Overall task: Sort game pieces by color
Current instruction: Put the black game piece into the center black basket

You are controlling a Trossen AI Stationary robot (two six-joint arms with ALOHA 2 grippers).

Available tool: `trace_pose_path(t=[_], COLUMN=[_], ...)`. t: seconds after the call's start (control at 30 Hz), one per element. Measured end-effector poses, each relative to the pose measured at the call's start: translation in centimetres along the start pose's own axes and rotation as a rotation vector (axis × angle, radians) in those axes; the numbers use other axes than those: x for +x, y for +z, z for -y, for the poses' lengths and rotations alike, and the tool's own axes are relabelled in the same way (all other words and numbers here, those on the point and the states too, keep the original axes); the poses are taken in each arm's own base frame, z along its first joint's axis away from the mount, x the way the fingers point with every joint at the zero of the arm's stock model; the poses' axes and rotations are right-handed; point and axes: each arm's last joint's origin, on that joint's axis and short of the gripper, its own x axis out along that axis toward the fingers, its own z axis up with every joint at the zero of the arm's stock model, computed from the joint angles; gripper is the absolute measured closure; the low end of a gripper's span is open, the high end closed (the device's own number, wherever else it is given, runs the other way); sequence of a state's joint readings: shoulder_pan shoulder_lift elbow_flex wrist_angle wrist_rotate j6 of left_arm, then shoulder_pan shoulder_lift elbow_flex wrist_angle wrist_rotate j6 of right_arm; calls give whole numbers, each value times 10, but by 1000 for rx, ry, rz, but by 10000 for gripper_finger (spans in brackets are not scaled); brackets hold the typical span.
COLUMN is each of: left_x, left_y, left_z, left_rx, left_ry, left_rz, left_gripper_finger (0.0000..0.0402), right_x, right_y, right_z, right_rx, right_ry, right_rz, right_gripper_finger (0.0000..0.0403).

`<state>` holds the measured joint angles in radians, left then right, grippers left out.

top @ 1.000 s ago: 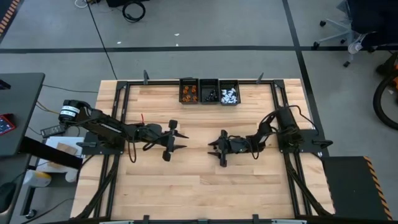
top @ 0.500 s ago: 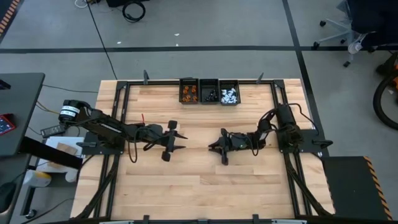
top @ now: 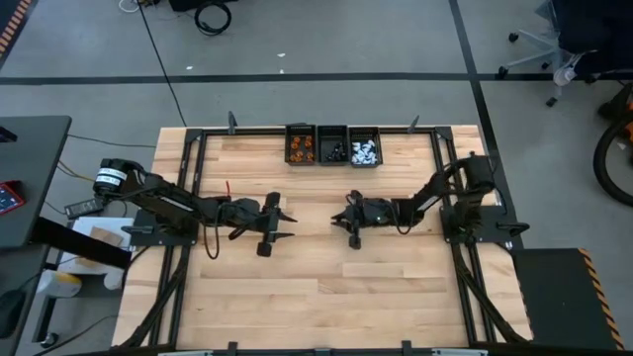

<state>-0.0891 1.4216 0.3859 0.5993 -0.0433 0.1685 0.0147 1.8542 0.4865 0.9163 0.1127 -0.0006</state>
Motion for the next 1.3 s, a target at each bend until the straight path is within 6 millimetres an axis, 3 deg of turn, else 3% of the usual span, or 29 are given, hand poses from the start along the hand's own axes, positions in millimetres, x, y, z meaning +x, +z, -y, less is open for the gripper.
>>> trace_pose_path(t=[0.3,0.43,0.6,0.77,0.93,1.3], left_x=[0,0,0,0,0,0], left_y=[-5,-5,-6,-9,-8,-7], left_z=[1,1,1,1,1,1], left_rx=[-130,-140,-154,-199,-245,-252], left_ry=[-5,-5,-6,-6,-4,-1], left_rz=[-50,-52,-66,-90,-88,-71], left_gripper_finger=[235,235,235,235,235,235], right_x=[22,35,37,32,26,18], right_y=[48,67,91,94,89,84], right_z=[34,56,90,128,152,176], right_rx=[54,48,74,169,269,326], right_ry=[-126,-181,-262,-343,-412,-471], right_rz=[-93,-111,-41,-14,-7,0], right_gripper_finger=[329,329,329,329,329,312])
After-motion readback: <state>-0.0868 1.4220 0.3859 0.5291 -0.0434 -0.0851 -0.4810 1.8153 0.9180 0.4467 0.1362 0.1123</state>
